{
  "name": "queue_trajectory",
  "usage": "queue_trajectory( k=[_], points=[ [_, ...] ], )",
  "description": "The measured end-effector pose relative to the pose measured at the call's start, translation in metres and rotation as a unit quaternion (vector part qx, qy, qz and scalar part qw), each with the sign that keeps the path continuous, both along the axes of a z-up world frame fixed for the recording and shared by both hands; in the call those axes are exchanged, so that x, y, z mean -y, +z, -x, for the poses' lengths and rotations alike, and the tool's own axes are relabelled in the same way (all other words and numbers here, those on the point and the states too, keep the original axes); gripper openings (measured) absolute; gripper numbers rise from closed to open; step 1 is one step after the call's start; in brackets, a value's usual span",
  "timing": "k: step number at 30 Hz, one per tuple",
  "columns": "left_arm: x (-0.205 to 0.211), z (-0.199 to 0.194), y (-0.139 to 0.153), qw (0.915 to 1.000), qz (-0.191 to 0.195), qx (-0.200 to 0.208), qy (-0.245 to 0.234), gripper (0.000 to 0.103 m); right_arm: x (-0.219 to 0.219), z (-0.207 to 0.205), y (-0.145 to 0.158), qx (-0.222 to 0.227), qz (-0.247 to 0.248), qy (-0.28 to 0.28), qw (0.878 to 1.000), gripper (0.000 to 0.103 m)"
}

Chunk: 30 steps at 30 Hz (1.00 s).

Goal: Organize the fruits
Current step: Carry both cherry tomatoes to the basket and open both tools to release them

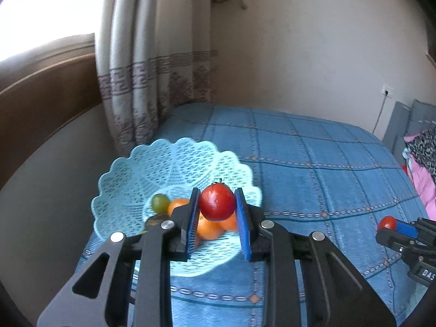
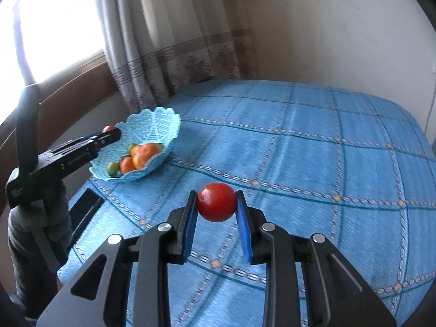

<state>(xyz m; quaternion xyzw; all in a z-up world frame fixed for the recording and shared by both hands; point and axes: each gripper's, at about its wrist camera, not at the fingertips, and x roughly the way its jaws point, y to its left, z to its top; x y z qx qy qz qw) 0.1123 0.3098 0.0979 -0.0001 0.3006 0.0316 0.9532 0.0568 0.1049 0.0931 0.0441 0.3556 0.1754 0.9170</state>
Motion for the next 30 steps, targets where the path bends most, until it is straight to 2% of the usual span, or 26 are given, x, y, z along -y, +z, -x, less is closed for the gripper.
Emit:
queue_trajectory(
  k=[6,7,8,10,13,17,30],
  points=[
    [-0.03,-0.001,-0.002,0.9992,0.032,-0.002,0.023,0.027,-0.036,-0.011,0.008,0.005,0.008,0.027,1.0,0.028],
    [-0.038,-0.001,-0.001,0.9986,0.045,-0.002,0.028,0.032,-0.039,-0.012,0.009,0.005,0.007,0.029,1.0,0.028],
    [-0.041,0.0,-0.001,0.9982,0.051,-0.001,0.032,0.047,-0.044,-0.014,0.009,0.003,0.005,0.031,1.0,0.028],
    [-0.05,0.002,0.002,0.9969,0.064,0.006,0.045,0.064,-0.053,-0.018,0.009,0.0,0.003,0.035,0.999,0.028],
    [-0.06,0.004,0.007,0.996,0.075,0.011,0.047,0.066,-0.069,-0.025,0.01,-0.006,-0.001,0.048,0.999,0.028],
    [-0.069,0.01,0.014,0.9945,0.085,0.022,0.057,0.078,-0.089,-0.032,0.015,-0.002,0.0,0.06,0.998,0.028],
    [-0.088,0.021,0.028,0.9904,0.112,0.044,0.068,0.083,-0.143,-0.068,0.015,-0.028,-0.008,0.087,0.996,0.028]
  ],
)
